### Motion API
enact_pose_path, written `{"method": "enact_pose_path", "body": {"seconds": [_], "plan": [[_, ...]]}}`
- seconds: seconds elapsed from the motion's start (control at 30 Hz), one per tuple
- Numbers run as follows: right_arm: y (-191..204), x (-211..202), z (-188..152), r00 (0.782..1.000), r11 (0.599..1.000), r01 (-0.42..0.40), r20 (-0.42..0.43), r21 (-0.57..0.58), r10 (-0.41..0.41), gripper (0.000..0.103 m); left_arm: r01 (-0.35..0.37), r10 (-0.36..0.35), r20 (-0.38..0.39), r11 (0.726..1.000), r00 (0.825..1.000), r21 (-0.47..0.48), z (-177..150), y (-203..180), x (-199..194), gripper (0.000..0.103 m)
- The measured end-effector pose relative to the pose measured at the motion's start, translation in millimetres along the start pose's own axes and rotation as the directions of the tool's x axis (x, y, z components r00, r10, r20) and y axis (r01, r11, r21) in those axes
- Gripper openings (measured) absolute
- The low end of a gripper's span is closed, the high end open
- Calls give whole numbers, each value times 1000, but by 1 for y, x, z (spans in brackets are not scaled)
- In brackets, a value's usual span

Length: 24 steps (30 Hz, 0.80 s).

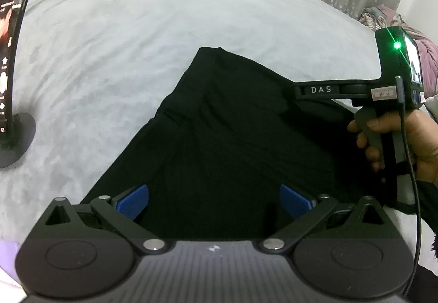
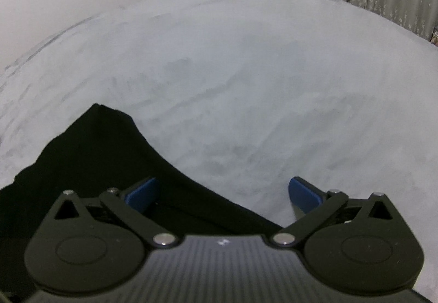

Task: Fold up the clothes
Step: 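Close the right tool on the black garment's edge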

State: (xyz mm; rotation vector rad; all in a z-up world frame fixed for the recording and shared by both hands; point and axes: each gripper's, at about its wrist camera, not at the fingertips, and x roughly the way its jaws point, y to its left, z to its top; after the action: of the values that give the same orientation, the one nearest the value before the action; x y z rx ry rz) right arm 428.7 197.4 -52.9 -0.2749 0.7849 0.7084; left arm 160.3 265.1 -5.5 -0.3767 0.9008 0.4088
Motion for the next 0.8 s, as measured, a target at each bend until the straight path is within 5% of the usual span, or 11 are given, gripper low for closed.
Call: {"method": "enact_pose_path", "body": {"seconds": [0.17,0.27,0.6,0.8], "plan": [[1,-2,-2,1000,1000,7,14,-16,-6,101,15,-15,2,1000,1000,-18,2,2,0,102],[0,-8,-4,999,999,-10,37,-35,11,88,22,-22,0,999,1000,-27,3,4,2,102],[8,-29,-14,994,997,-54,95,-58,59,11,51,-51,-7,997,999,-54,6,9,7,102],[20,-55,-22,986,993,-45,152,-112,62,5,117,-117,12,972,993,-204,7,26,8,102]]}}
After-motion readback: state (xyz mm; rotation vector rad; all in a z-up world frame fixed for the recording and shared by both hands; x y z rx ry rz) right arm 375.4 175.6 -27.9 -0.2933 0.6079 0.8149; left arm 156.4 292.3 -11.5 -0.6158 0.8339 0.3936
